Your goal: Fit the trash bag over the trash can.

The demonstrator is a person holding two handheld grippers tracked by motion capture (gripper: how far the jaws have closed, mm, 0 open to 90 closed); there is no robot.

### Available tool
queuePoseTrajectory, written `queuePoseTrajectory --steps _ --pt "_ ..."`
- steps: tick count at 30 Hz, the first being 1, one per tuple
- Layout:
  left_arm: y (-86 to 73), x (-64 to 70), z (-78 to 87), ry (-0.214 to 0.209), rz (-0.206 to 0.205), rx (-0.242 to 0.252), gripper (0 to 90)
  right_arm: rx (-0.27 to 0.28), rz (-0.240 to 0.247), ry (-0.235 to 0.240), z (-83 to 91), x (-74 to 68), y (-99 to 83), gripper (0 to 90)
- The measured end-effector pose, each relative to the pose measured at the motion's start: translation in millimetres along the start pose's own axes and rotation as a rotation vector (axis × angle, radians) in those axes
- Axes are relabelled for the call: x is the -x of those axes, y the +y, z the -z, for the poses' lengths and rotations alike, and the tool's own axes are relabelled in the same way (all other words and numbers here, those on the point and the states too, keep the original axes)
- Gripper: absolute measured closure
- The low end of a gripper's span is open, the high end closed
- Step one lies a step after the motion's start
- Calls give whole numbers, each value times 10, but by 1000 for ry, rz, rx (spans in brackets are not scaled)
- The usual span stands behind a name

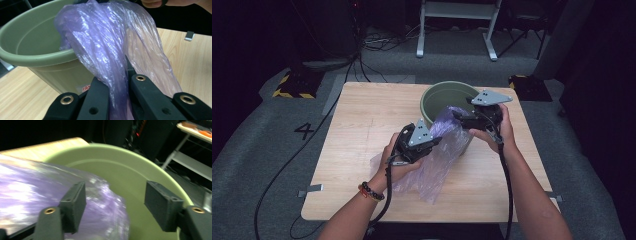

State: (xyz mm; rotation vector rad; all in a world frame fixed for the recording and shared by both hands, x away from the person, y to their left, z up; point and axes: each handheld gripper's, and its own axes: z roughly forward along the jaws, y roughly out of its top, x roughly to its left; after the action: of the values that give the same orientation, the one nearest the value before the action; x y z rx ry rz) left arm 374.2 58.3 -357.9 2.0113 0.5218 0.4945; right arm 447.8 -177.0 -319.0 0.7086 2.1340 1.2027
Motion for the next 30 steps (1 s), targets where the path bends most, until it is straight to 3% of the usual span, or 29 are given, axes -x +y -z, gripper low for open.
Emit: queuePoseTrajectory --steps 5,8,11,13,17,19,20,24,25,30 --pt "3 -8 -18 15 28 3 892 37 7 38 108 -31 26 266" --pt "13 -17 -26 7 43 1 892 76 40 39 252 -103 -6 254" --pt "38 -13 -27 2 43 10 892 121 59 92 409 -195 -92 258" --pt "63 2 -39 -4 39 3 892 145 101 134 525 -326 -230 283" --pt "78 18 -61 -11 35 -1 891 162 140 132 578 -439 -371 344" --pt "88 21 -80 -16 35 -6 891 165 197 103 581 -499 -440 493" --pt "97 24 -100 -23 35 -8 890 176 223 110 571 -531 -483 605" --pt "103 23 -113 -29 30 -10 888 194 253 86 560 -552 -511 747" --pt "101 19 -111 -36 30 -8 886 206 265 66 564 -547 -515 838" --pt "99 29 -82 -35 27 5 886 209 252 56 565 -510 -504 900"
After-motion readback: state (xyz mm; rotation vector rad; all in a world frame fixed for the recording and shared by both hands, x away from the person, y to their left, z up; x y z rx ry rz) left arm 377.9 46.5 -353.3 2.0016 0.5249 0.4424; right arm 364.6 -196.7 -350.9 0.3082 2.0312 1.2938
